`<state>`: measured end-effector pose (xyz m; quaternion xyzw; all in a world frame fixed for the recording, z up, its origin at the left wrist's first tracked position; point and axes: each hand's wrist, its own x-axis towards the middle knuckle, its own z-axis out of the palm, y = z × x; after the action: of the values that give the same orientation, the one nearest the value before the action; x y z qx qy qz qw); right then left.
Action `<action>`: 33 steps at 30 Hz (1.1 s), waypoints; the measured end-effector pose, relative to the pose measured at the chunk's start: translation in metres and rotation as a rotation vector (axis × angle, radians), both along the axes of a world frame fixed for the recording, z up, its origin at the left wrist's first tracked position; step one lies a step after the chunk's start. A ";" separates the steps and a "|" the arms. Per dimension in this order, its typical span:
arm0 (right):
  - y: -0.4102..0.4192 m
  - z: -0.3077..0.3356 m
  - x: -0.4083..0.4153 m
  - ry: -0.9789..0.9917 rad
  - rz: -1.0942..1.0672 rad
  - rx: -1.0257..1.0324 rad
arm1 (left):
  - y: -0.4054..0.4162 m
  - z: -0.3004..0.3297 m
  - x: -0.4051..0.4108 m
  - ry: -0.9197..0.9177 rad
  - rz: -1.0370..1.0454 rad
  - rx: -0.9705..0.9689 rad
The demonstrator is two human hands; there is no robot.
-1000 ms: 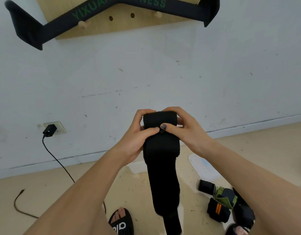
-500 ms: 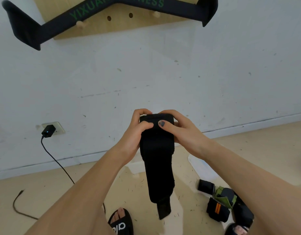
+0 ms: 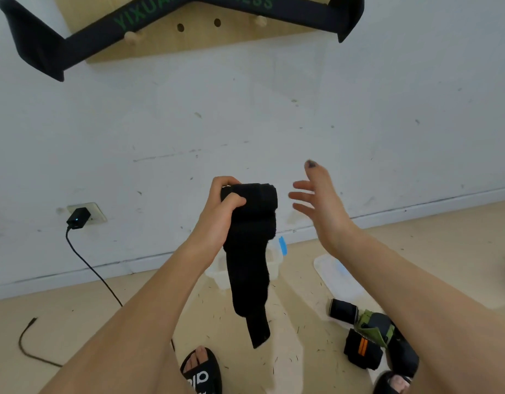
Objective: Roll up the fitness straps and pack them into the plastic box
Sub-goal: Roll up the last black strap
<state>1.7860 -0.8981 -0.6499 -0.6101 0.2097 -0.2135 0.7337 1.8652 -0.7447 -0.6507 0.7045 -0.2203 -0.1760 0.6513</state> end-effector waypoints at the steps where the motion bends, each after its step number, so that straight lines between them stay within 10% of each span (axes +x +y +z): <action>1: 0.007 -0.004 0.001 -0.007 -0.012 0.025 | -0.005 -0.002 -0.008 0.008 -0.018 -0.014; 33: 0.006 -0.009 -0.010 0.066 0.412 -0.025 | 0.006 -0.005 -0.002 0.009 -0.134 -0.042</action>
<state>1.7758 -0.8918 -0.6592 -0.6556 0.1015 -0.0413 0.7471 1.8637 -0.7384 -0.6552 0.6738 -0.2675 -0.2177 0.6535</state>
